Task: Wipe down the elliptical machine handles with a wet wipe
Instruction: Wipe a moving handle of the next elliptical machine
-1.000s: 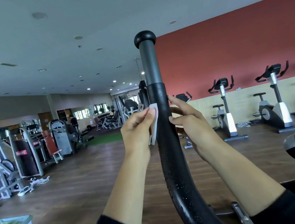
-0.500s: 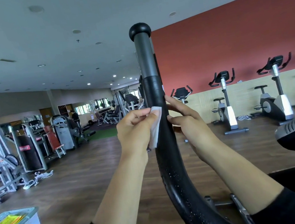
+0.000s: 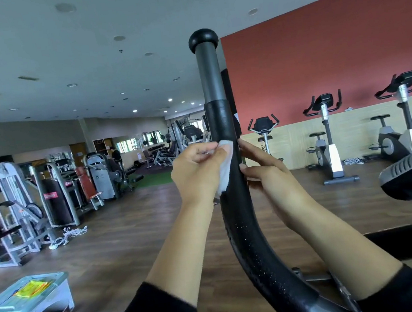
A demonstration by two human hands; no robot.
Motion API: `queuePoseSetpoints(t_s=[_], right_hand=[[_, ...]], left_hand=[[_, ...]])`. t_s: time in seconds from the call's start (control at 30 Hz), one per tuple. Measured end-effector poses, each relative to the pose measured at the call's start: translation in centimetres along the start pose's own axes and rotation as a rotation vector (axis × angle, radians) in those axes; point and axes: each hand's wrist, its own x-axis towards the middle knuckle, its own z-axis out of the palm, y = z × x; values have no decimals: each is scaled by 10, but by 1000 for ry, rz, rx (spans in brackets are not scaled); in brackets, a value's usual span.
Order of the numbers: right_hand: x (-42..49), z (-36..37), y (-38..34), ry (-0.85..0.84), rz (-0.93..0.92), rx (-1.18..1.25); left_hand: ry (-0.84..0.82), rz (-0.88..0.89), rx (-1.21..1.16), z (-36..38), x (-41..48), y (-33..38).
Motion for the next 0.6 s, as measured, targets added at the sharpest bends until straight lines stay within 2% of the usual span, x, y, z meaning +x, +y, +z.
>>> queuePoseSetpoints(t_s=[0.1, 0.3, 0.47, 0.6], right_hand=[[-5, -1, 1, -12, 9, -4], [-12, -7, 5, -42, 11, 17], [-17, -4, 4, -50, 2, 12], [-24, -8, 7, -65, -14, -31]], left_hand=[[14, 77, 61, 4, -2, 3], [-116, 74, 94, -29, -43, -4], [-23, 144, 85, -12, -21, -1], [-38, 140, 62, -11, -25, -4]])
